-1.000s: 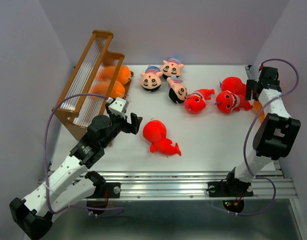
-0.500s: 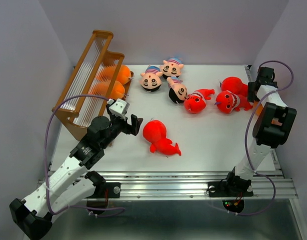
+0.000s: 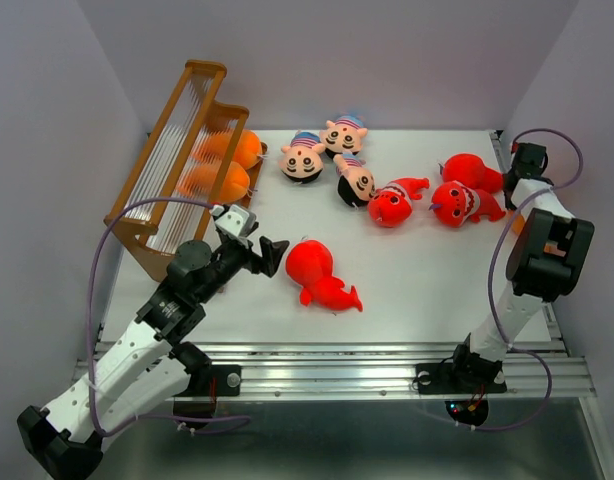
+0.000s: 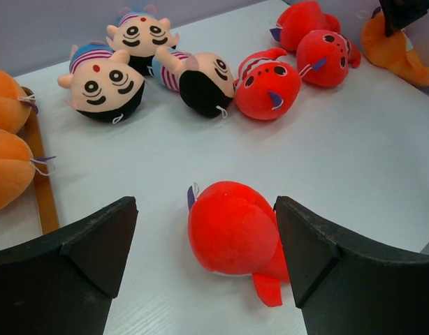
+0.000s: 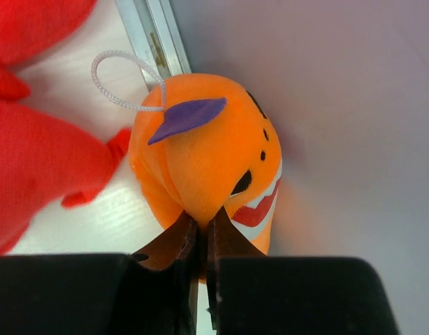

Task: Place and organize the stuffed toys onto the shelf
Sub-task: Grab a stuffed toy with the right arm, then pass the stuffed toy from the right arm to the left

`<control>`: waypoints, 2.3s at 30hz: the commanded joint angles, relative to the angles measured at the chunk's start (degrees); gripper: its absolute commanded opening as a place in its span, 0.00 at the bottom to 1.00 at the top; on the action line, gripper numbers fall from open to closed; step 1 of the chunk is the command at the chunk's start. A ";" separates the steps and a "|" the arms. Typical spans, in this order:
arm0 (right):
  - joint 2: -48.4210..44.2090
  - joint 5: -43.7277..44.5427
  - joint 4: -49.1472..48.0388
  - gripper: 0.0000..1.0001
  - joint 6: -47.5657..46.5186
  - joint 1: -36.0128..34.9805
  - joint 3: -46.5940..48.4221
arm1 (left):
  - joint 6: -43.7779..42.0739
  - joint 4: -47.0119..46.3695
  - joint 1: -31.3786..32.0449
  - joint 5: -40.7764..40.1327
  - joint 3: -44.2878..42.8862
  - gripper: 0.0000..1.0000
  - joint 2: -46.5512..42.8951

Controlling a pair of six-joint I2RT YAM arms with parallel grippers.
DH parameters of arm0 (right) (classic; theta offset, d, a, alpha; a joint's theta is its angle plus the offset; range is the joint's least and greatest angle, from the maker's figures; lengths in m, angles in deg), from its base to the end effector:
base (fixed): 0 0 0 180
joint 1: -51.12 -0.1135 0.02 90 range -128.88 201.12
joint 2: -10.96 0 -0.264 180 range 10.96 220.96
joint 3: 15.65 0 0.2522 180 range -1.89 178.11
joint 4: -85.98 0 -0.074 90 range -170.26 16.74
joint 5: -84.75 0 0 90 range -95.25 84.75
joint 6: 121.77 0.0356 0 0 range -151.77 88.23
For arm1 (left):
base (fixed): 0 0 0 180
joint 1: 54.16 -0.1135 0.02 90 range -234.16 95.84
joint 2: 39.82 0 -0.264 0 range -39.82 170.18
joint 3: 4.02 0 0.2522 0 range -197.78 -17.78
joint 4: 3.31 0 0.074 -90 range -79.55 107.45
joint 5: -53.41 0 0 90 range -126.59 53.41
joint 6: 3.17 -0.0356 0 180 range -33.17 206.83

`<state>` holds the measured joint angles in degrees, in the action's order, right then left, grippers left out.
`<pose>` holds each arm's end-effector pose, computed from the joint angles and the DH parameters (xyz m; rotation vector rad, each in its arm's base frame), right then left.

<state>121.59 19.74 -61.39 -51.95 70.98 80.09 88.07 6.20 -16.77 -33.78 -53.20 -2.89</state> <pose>0.3979 -0.1597 0.2174 0.2051 2.4613 -0.8398 0.1299 -0.1015 0.3309 0.5189 1.4614 -0.5738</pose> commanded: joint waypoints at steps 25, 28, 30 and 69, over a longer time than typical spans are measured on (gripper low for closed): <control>-41.98 -84.64 32.88 0.01 6.76 -3.50 -7.53 | 27.23 -10.34 6.03 12.58 -13.27 0.90 19.57; -43.57 -84.15 33.24 0.01 4.81 -9.21 -10.34 | 27.68 -8.42 7.70 10.91 -16.60 0.90 23.43; -44.44 -83.27 32.37 0.01 4.19 -12.72 -13.32 | 28.12 -7.27 8.67 10.03 -19.07 0.90 25.29; -35.13 -83.34 16.29 0.01 37.84 -23.82 -4.19 | 32.16 -26.34 22.64 -5.79 -12.56 0.93 32.41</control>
<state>85.29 -61.61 -38.92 -24.13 45.32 75.02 118.80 -15.24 5.06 -34.85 -60.59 27.69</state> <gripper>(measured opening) 0.068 0.921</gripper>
